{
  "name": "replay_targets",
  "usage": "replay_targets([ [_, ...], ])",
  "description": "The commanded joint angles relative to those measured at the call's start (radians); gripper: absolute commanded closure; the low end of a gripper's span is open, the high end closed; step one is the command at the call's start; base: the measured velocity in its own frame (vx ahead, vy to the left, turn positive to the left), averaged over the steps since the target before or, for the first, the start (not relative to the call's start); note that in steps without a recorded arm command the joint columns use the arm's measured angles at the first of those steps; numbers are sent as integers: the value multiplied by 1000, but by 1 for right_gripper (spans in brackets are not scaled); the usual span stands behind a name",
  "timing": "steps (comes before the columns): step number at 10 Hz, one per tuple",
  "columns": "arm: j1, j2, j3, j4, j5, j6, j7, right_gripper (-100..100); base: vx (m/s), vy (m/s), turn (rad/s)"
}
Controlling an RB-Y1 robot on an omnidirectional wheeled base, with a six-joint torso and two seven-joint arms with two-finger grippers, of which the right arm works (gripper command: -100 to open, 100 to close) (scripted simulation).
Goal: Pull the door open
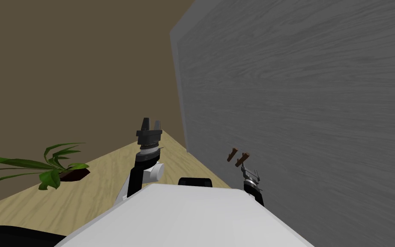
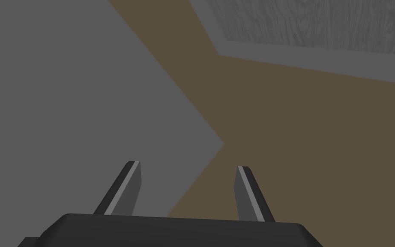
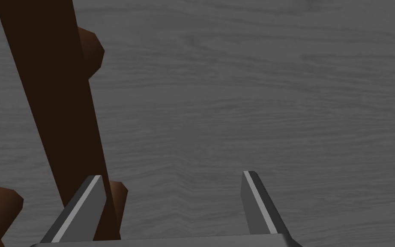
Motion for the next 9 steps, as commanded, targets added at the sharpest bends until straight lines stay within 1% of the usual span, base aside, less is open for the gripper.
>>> replay_targets([
  [1,0,0,0,0,0,0,0,-100,-23,-11,-67],
  [2,0,0,0,0,0,0,0,100,-18,3,20],
  [3,0,0,0,0,0,0,0,100,9,12,52],
  [7,0,0,0,0,0,0,0,100,11,0,-1],
  [8,28,-8,-16,13,-7,-1,3,-100,-162,-45,-262],
  [9,34,-10,-20,15,-9,-1,3,-100,-239,-55,-172],
])
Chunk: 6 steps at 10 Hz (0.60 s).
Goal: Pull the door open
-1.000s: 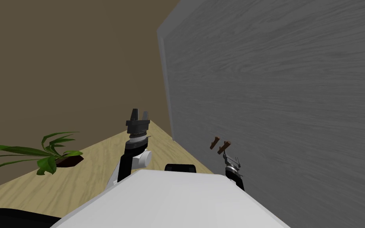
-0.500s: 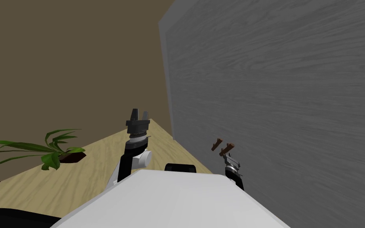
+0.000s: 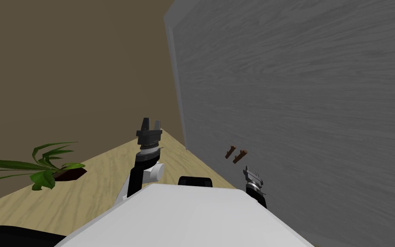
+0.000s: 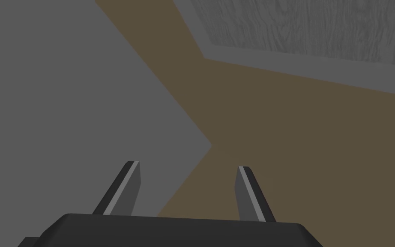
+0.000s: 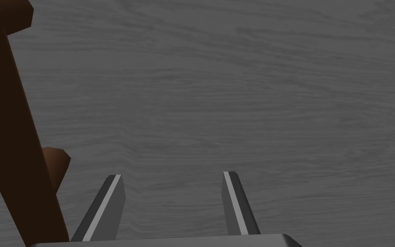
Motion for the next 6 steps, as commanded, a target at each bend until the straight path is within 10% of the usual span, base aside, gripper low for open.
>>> replay_targets([
  [1,28,-4,-9,-16,-4,5,3,-100,-177,-18,-26],
  [6,88,-5,-36,1,-14,6,23,-100,-207,29,-149],
])
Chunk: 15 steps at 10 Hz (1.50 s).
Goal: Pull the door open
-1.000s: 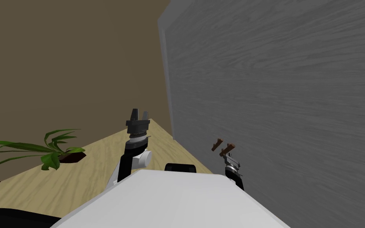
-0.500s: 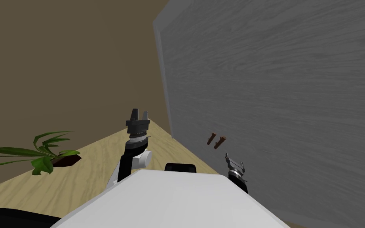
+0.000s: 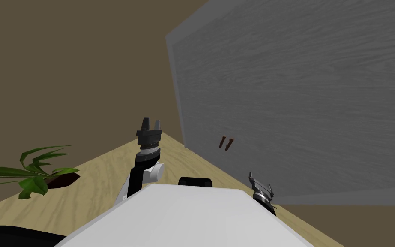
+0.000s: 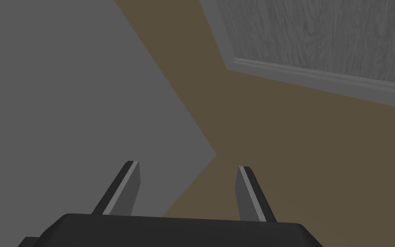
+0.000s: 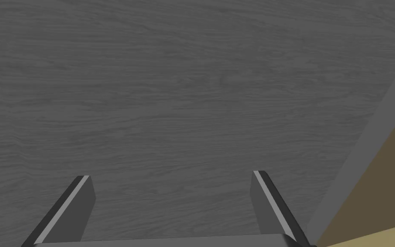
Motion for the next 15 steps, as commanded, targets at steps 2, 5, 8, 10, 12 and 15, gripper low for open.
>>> replay_targets([
  [2,34,23,-6,-27,2,11,33,-100,-216,24,-140],
  [5,27,71,16,-59,21,17,74,-100,-175,30,-107],
  [8,8,105,37,-85,37,22,98,-100,-26,13,-13],
  [10,-11,132,56,-108,51,26,116,-100,22,4,3],
  [12,-27,151,70,-124,60,28,128,-100,48,0,24],
  [15,-44,169,83,-141,69,31,140,-100,25,-1,9],
])
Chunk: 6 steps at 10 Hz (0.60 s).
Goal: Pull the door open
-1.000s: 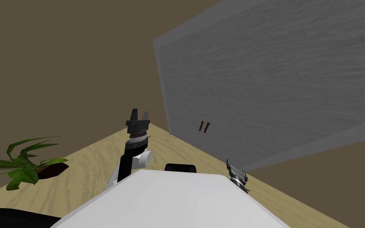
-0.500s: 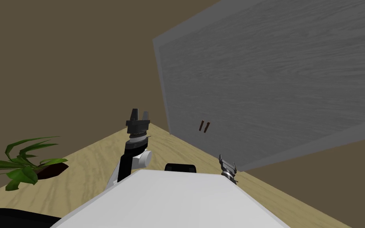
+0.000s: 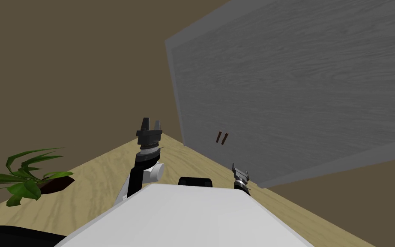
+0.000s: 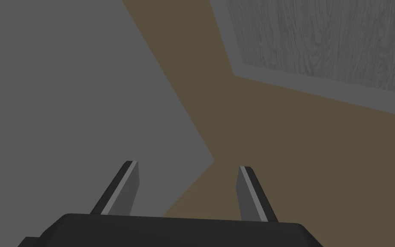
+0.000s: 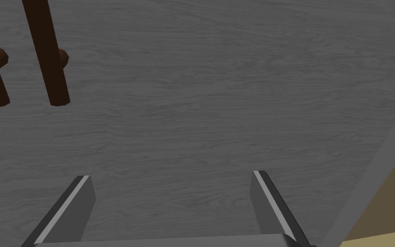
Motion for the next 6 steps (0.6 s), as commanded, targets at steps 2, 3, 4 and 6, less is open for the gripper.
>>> replay_targets([
  [2,-45,34,28,-24,19,3,22,-100,97,0,61],
  [3,-56,42,35,-32,23,4,26,-100,133,-16,48],
  [4,-72,53,44,-45,30,6,33,-100,146,-34,52],
  [6,-93,63,53,-59,36,8,40,-100,151,1,41],
])
